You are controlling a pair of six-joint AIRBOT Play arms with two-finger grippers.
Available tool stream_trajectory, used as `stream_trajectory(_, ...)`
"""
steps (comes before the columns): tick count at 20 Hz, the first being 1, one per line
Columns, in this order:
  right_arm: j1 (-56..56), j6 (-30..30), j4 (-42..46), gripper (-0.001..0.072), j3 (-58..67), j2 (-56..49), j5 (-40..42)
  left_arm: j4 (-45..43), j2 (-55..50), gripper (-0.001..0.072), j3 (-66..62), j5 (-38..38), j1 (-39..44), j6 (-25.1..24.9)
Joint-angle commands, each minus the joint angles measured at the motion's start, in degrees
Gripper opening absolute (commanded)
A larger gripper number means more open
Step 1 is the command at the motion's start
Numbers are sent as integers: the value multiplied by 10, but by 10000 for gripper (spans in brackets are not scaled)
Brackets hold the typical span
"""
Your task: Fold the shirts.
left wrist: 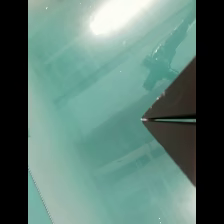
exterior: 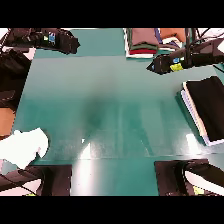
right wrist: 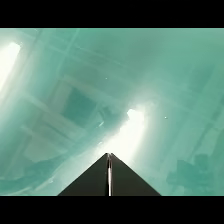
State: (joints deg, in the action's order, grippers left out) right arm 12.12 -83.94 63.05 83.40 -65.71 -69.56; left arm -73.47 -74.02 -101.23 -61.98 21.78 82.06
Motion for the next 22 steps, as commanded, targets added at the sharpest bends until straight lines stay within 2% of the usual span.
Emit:
stream_trajectory(1,1,0,-1,21,1,0,0,0,0,23,0,0,0,0)
stream_trajectory(12,1,0,-1,21,1,0,0,0,0,23,0,0,0,0)
stream_trajectory(15,1,0,-1,21,1,0,-1,-3,2,23,-2,58,-5,2)
stream_trajectory(18,1,0,-1,21,1,0,-2,-63,36,23,10,-46,-65,47)
stream_trajectory(22,1,0,0,21,1,0,-14,-89,165,24,186,-118,-193,45)
